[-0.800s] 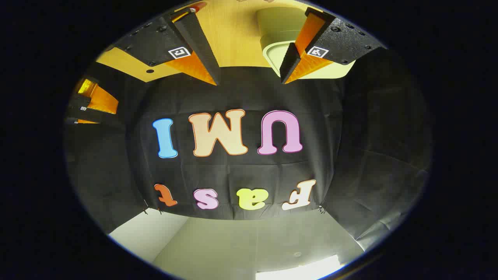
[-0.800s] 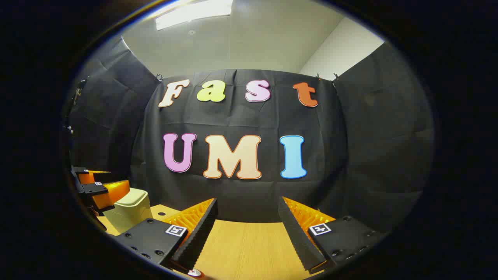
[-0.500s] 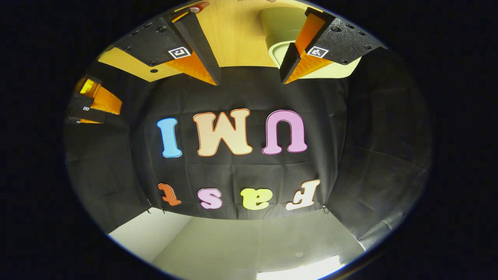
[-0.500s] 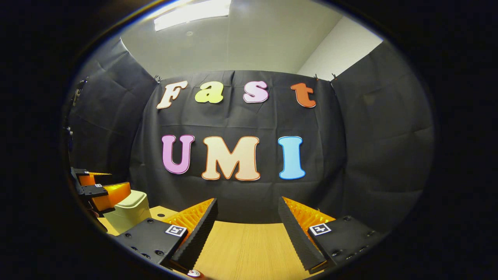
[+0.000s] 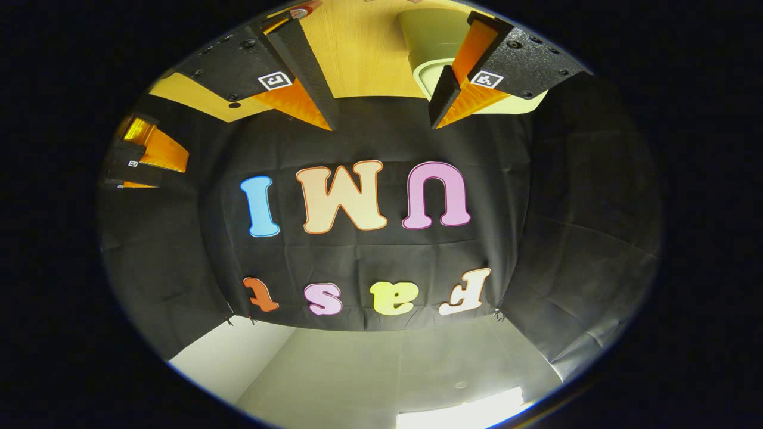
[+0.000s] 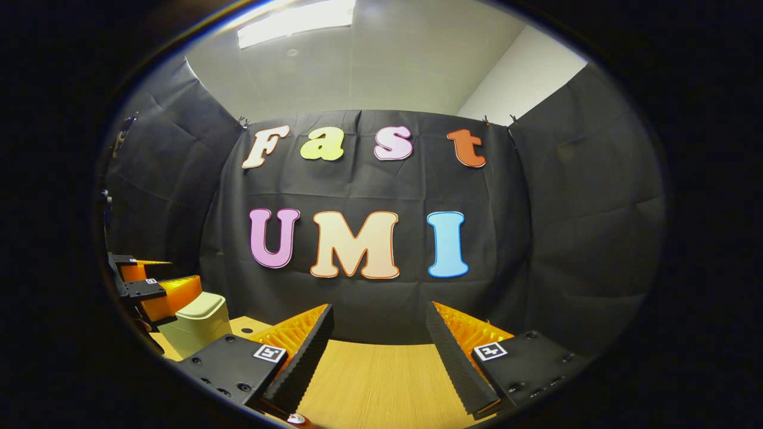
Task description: Press the lid of the desktop garbage bin to open it, pick up the crumpled paper on the desktop and throw it into the bin, then pick up the pop can on the desktop and drop it into the bin, and finally close the garbage bin lid.
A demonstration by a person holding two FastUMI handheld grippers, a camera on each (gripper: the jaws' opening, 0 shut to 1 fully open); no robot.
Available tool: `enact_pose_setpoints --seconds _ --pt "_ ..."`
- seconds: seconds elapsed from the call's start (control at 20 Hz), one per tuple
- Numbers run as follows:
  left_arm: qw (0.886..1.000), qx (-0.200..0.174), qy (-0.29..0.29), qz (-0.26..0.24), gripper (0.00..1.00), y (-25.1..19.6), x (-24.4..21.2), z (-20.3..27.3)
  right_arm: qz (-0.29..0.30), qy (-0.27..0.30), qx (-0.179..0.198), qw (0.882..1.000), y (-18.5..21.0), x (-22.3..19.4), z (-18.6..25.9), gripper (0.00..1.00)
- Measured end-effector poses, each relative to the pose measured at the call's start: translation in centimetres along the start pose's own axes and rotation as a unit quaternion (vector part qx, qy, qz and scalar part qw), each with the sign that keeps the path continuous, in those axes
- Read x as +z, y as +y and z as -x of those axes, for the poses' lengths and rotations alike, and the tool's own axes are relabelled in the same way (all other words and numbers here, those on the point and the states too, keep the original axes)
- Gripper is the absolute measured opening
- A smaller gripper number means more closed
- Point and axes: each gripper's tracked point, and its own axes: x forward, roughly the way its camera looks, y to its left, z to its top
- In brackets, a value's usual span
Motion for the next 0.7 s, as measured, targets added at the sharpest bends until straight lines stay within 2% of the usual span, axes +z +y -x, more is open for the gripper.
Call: enact_pose_setpoints --seconds 0.45,0.55,0.6,0.65,0.7 --pt "1.0 0.01 0.001 -0.001 0.92 0.5 0.1 0.4 0.007 0.0 0.008 1.0 0.4 0.1 0.3 0.98" --pt "1.0 0.017 0.001 -0.003 0.8 0.9 0.0 0.4 0.01 0.0 0.009 1.0 0.5 0.0 0.3 0.98" --pt "1.0 0.021 0.001 -0.005 0.69 1.3 0.0 0.4 0.011 0.001 0.01 1.0 0.5 -0.1 0.5 0.98" --pt "1.0 0.026 0.0 -0.006 0.63 1.6 0.1 0.3 0.012 0.002 0.011 1.0 0.6 -0.2 0.4 0.98" --pt "1.0 0.028 0.001 -0.006 0.51 1.8 -0.1 0.3 0.012 0.003 0.011 1.0 0.7 -0.2 0.5 0.98"
